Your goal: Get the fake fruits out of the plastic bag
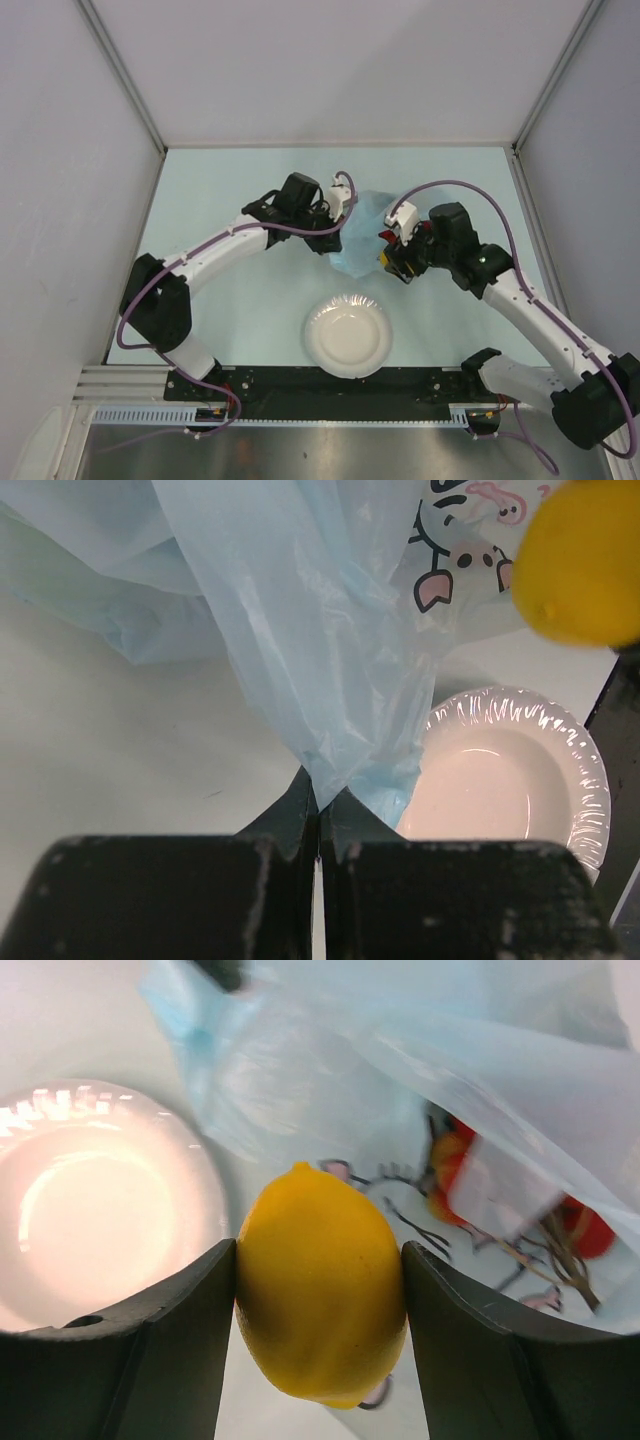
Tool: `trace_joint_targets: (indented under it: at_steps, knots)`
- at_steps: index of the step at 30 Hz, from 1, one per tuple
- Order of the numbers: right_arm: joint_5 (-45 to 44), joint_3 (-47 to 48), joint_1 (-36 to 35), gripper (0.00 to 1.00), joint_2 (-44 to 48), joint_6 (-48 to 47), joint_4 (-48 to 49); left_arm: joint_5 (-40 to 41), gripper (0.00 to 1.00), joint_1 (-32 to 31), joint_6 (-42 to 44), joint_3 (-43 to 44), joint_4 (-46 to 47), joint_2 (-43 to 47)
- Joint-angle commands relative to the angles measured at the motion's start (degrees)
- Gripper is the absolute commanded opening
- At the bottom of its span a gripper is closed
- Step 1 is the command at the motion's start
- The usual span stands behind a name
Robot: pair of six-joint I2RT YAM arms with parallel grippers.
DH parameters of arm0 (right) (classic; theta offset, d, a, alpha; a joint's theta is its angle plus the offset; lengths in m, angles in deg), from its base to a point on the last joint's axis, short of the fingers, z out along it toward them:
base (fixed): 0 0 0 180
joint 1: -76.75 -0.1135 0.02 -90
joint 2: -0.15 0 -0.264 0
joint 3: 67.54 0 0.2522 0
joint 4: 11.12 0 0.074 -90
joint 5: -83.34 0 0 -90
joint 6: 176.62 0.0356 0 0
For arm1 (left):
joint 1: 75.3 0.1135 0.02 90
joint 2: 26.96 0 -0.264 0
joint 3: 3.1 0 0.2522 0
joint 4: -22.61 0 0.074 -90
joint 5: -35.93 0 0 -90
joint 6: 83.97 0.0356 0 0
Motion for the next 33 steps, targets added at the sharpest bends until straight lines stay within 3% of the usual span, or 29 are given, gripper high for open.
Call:
trace_joint_targets:
  at_steps: [1,5,8,15,20,23,24,26,33]
  knots:
    - [2.1,2.9,-8.4,0.3,2.1,2.9,1.2,0.4,0.0,1.9,1.7,2.5,-0.3,1.9]
    - [4.0,2.5,-21.6,0.29,-0.1,3.4,-0.5,-2.6,0.0,4.0,-0.7,3.7,-0.3,0.9]
    - [3.8,0.4,-28.2,0.29,-2.3,2.7,2.7,-9.7,0.0,5.9,-2.6,3.5,1.1,0.9]
    - [0.9,-4.6,-32.3,0.32,-13.3,6.0,17.2,-12.7,0.0,6.2,-0.8,1.9,0.8,4.6]
    - [-0.6,-5.6,-32.4,0.34,-20.0,1.8,22.8,-12.4,0.0,6.3,0.6,-1.3,0.4,8.2]
    - [-2.0,-5.8,-32.3,0.47,-21.8,-1.2,23.8,-12.4,0.0,6.3,0.7,-2.8,0.5,9.4]
    - [-2.5,-5.8,-32.3,0.62,-22.0,-1.6,24.4,-12.4,0.0,6.3,0.9,-3.3,0.8,9.6]
    - [-2.5,-5.8,-32.4,0.78,-21.4,-2.1,23.9,-12.9,0.0,6.3,0.7,-3.9,1.1,10.0]
    - [-3.2,1.5,-32.7,0.88,-10.0,-0.9,9.3,-13.7,0.0,6.3,-1.5,-4.5,2.2,9.0]
